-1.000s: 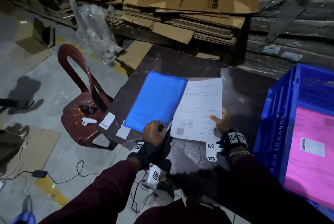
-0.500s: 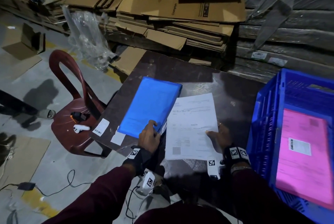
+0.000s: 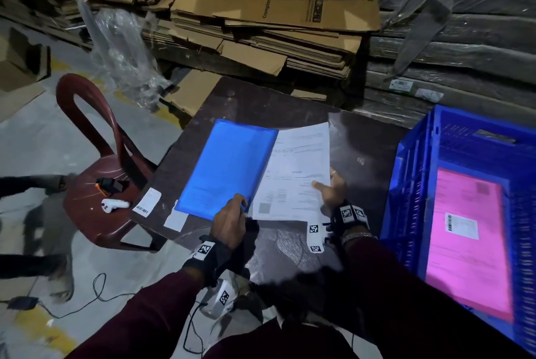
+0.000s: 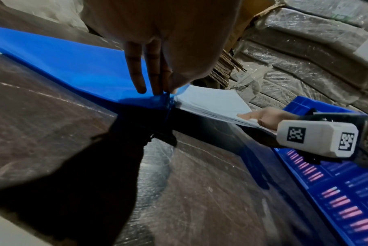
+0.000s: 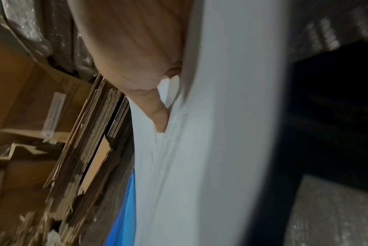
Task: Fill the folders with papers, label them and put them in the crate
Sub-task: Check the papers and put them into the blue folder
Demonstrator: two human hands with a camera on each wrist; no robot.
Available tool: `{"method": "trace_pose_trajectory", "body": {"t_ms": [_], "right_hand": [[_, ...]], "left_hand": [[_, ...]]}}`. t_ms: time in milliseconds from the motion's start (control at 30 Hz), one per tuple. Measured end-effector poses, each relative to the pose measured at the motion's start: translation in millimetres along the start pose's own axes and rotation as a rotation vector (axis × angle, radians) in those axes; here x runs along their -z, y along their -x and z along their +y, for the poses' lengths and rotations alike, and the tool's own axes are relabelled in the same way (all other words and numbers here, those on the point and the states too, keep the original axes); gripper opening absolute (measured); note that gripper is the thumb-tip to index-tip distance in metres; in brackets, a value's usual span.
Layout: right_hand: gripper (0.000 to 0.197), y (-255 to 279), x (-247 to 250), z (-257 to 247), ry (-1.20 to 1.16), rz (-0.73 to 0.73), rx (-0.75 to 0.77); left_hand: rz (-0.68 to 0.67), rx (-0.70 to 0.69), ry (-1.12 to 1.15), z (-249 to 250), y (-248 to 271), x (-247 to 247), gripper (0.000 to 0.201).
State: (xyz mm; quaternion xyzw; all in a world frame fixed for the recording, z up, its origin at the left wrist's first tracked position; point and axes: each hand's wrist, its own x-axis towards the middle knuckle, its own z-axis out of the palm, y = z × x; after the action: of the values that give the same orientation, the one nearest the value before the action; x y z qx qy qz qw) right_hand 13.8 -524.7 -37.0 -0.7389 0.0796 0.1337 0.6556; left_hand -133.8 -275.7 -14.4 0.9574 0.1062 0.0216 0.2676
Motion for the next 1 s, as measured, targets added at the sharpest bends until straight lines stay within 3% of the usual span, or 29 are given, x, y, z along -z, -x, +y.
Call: {"method": "trace_pose_trajectory", "body": {"t_ms": [500, 633, 700, 800, 867, 933, 1000], "right_hand": [[0.037, 12, -25, 15, -0.058, 0.041, -0.031], [0.036, 12, -26, 16, -0.049, 0.047, -0.046], [0.037, 11, -29, 17, -0.055, 0.058, -0.034], [0.033, 12, -33, 18, -0.062, 0.074, -0.007], [0.029, 14, -35, 21, -0.075, 0.09, 0.001], [0.031, 15, -39, 24, -0.102, 0.139, -0.006], [0.032, 15, -44, 31, -0.149, 0.164, 0.0]], "left_hand": [[-0.084, -0.112, -0.01, 5, -5, 5, 0.026], [0.094, 0.075, 0.031, -1, -15, 11, 0.03], [0.116, 0.17, 0.029, -17, -23, 17, 0.038], [0.028, 0.227, -0.07, -51, -37, 23, 0.055], [-0.116, 0.25, -0.158, -68, -43, 26, 0.061], [-0.242, 0.218, -0.174, -77, -46, 30, 0.068], [-0.282, 0.189, -0.193, -83, -46, 32, 0.072]]}}
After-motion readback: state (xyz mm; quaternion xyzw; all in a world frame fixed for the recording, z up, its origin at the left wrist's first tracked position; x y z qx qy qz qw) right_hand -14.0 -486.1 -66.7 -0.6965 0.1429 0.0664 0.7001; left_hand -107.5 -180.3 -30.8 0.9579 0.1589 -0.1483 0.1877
